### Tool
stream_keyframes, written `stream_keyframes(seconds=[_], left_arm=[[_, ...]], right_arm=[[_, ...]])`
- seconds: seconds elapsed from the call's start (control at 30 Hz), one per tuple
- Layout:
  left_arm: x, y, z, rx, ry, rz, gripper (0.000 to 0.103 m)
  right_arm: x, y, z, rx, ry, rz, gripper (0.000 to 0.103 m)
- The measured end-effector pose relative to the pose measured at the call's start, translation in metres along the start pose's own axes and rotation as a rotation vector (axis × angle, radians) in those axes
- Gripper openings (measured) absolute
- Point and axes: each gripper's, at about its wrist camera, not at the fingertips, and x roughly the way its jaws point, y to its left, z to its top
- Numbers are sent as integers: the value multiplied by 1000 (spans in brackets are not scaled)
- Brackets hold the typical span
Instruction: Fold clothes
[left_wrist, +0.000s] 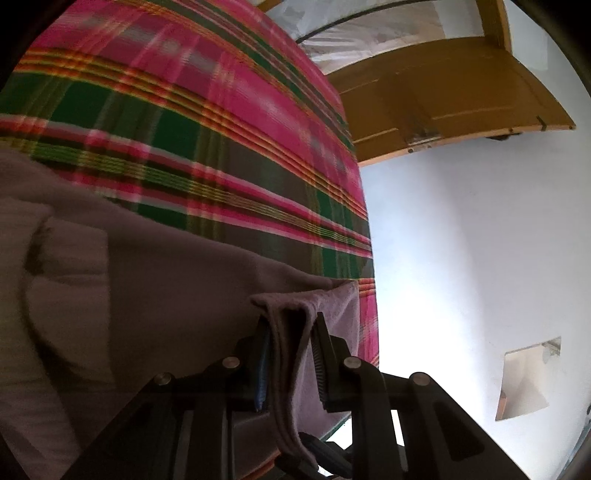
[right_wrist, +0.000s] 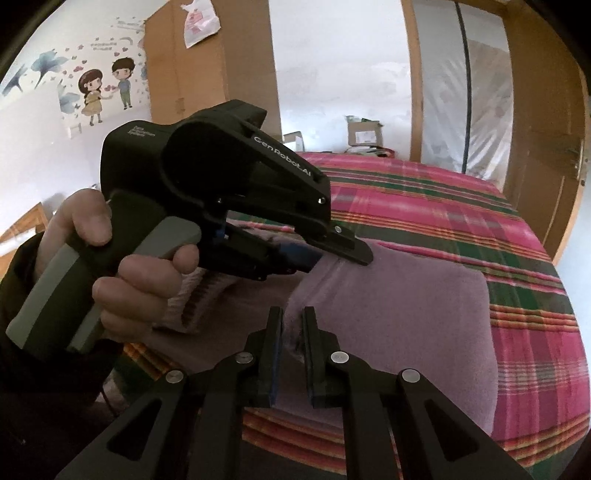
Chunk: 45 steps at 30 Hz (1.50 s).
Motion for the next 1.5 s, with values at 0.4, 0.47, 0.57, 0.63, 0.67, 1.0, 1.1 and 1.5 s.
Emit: stream_keyframes(seconds=[0.4,0.47,0.57,0.63,0.67,1.0,1.1,1.5], left_arm=[[-8,14,-8,-7,-13,54,20],[-7,14,-8,-3,-14,61,20],[-7,14,-7,-6,-17,58,20],[-7,13,-7,-5,-25,63,20],[-3,10,-6,-3,-30,66,20],[14,-10,-5,12,-57,124,27],[20,-22,-3,26,-85,131,28],[-5,-49,-7,86,-252,167,30]], right_arm=[[22,18,-8,-25,65,45,11],[24,17,-12,-21,76,45,11],[26,16,-11,-13,76,51,11],[27,15,-9,-4,70,53,11],[28,15,-9,-3,72,55,11],[39,12,-11,2,104,72,13],[38,12,-9,-13,127,79,18],[-59,-83,-17,186,-5,-91,34]])
